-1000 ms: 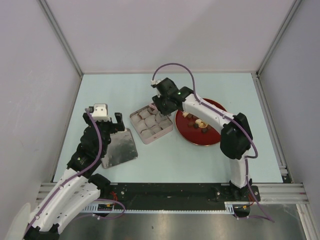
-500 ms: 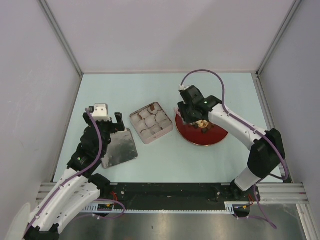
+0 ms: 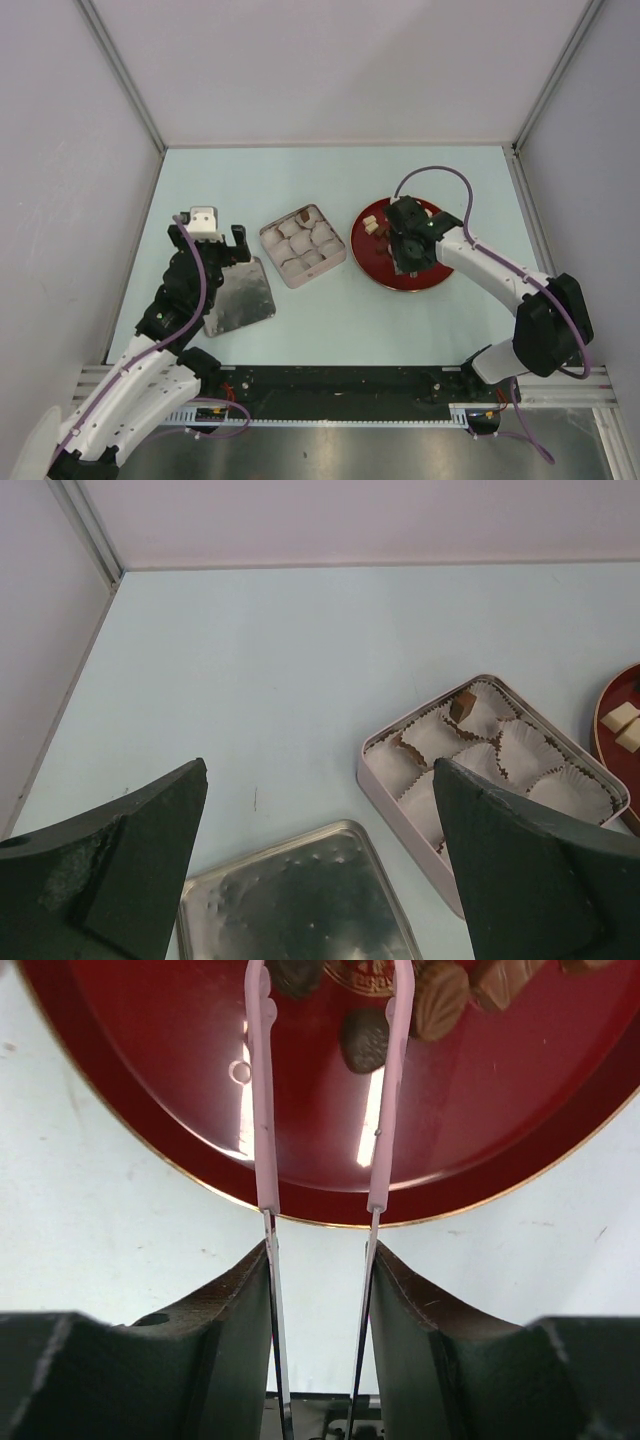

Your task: Pack the chocolate

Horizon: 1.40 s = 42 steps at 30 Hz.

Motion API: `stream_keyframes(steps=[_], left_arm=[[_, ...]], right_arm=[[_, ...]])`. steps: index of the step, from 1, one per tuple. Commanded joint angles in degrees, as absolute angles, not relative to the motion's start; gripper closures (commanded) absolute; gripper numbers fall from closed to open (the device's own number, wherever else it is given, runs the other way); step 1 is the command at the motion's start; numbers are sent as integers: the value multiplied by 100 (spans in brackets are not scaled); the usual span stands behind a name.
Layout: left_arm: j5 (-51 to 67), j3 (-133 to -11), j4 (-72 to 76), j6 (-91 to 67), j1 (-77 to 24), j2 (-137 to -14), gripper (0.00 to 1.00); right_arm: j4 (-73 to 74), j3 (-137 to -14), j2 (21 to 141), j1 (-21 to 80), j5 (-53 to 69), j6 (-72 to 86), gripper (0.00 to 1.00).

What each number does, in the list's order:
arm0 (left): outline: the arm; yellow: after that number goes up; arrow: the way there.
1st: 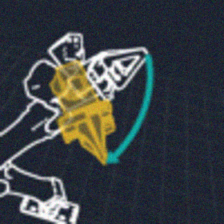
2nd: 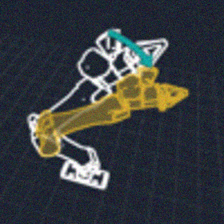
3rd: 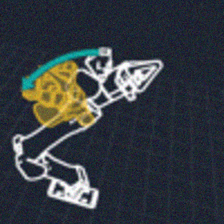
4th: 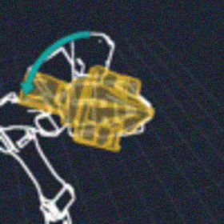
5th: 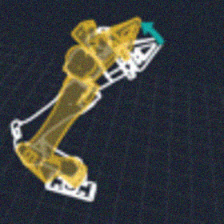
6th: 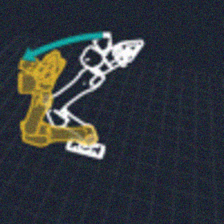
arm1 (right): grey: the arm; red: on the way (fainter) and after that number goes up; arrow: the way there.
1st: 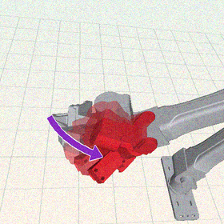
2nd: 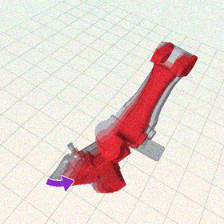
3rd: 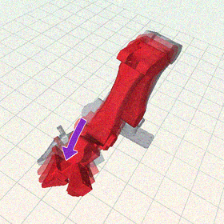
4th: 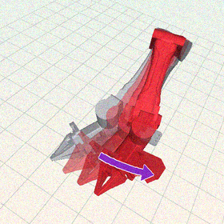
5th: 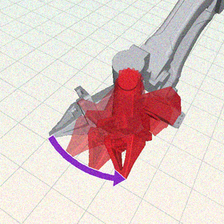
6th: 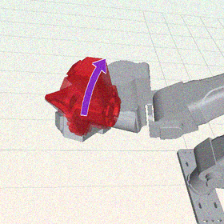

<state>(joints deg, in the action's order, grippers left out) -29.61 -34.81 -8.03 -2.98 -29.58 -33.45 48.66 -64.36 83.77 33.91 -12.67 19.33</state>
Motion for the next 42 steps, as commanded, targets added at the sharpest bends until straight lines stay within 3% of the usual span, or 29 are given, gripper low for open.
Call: stream_keyframes(steps=[1,42], left_arm=[[-2909,-3463,-642,-281,-2927,-3349,0],[-2909,-3445,-598,-246,-2927,-3384,0]], right_arm=[[4676,-6302,8226,3287,-1292,1978,58],[4509,-6267,8886,3261,-853,1582,63]])
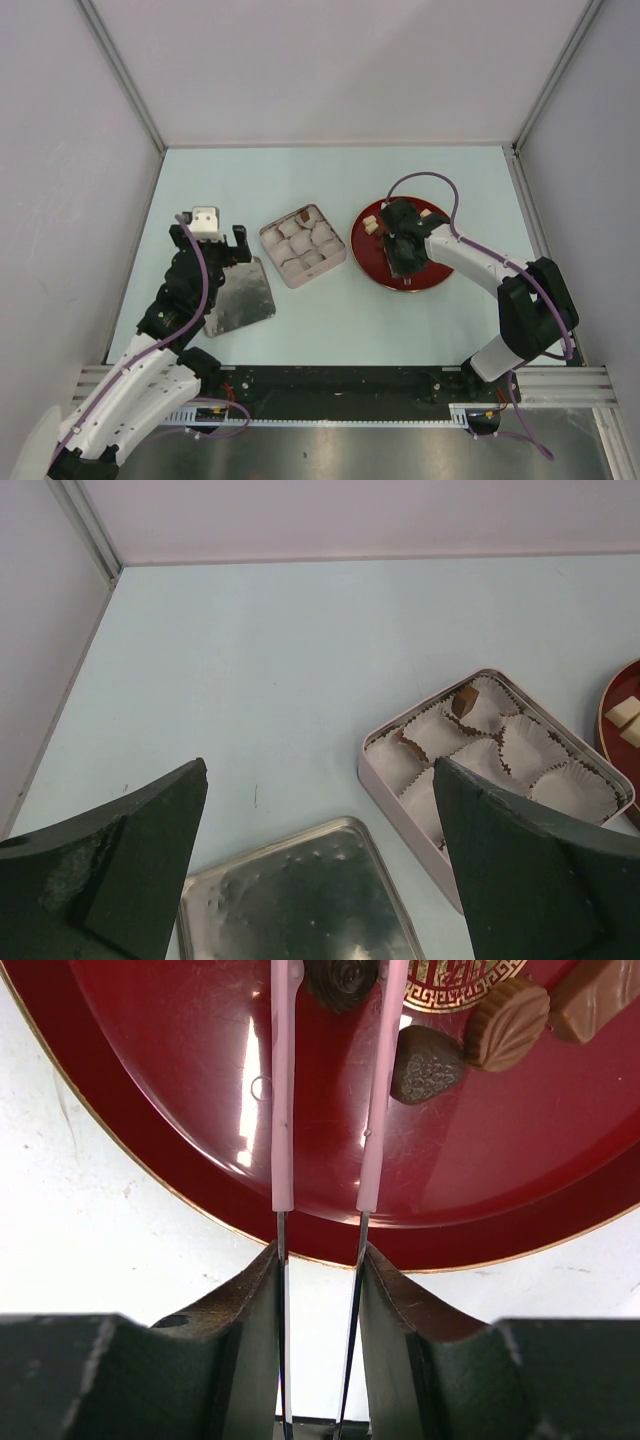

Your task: Pack the chocolate

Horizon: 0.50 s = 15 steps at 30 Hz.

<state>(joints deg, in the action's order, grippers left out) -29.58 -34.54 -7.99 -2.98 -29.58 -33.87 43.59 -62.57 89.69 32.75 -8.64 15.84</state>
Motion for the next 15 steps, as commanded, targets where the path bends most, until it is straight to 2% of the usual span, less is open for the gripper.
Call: stream_keyframes(steps=[1,8,15], left_arm=[[-2918,-3445,-606,-255,-2927,-3384,0],[-2909,-3445,-598,-246,-2927,-3366,0],[-2909,-3454,-606,-255,-2927,-3349,0]], right_arm=[[4509,-6267,8886,3261,-835,1573,63],[4570,-6267,8886,3226,-809,1626,61],[4535,-6267,8895,3190,-809,1608,63]])
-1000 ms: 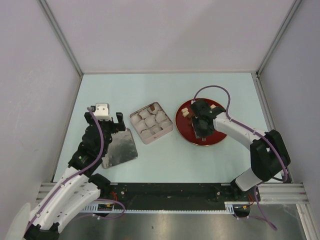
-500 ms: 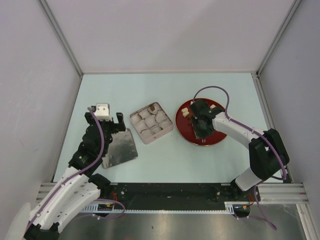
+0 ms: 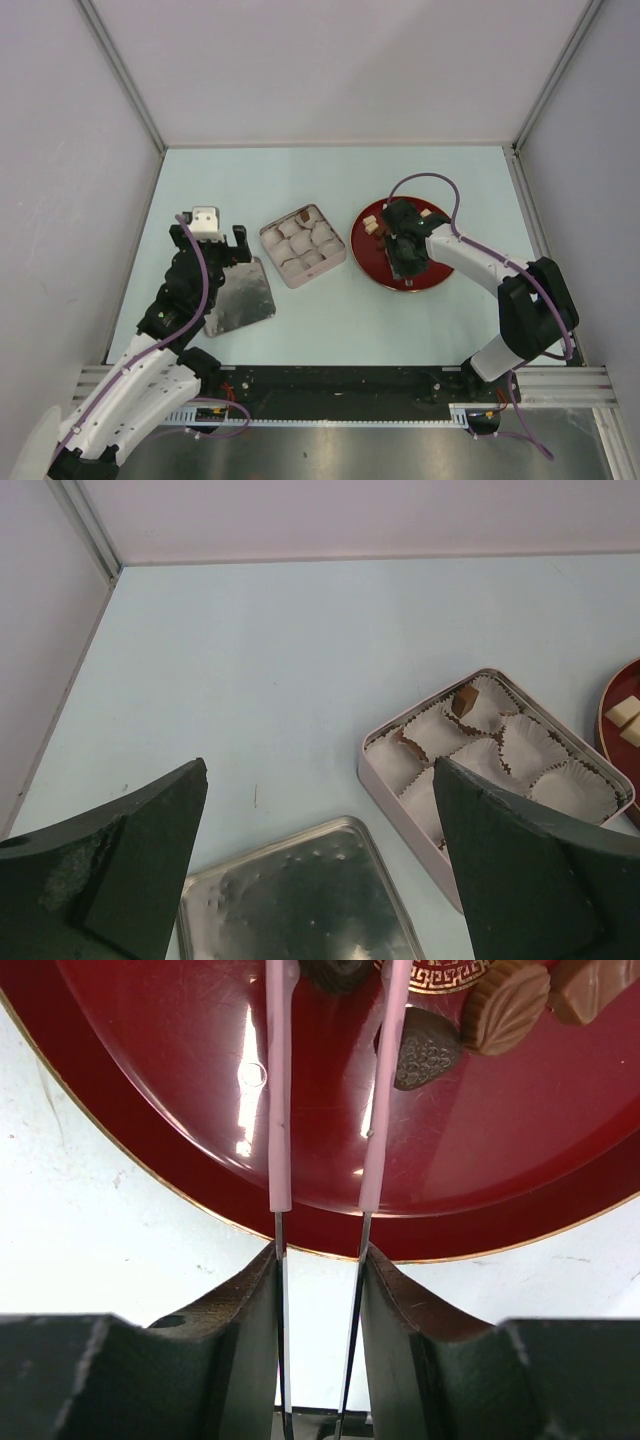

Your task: Pack the chocolate

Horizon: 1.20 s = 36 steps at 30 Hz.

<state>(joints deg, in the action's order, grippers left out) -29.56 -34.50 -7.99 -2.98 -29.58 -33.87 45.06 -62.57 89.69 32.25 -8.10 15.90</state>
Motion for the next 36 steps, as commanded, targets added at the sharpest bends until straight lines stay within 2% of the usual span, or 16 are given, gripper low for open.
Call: stream_keyframes(steps=[1,5,11,22,36], left_arm=[[-2900,-3454,-606,-264,-2927,-3349,0],[-2909,-3454,-615,-264,-2927,-3331,0],[-2900,-3463,-615,-281,-2927,-3331,0],[-2962,-3472,-642,-281,-2927,-3305,1],[-3085,-3454,-633,-290,-2927,-3077,1]], right_arm=[[4526,-6267,8886,3190,-800,1582,65],[4447,-6267,8745,3226,-782,1547,81],[4298,-6301,8394,3252,-870,1494,88],[4351,-7382,8490,3752,-1187,1248,90],[4008,-9711,10667,4737,-756,862,90]])
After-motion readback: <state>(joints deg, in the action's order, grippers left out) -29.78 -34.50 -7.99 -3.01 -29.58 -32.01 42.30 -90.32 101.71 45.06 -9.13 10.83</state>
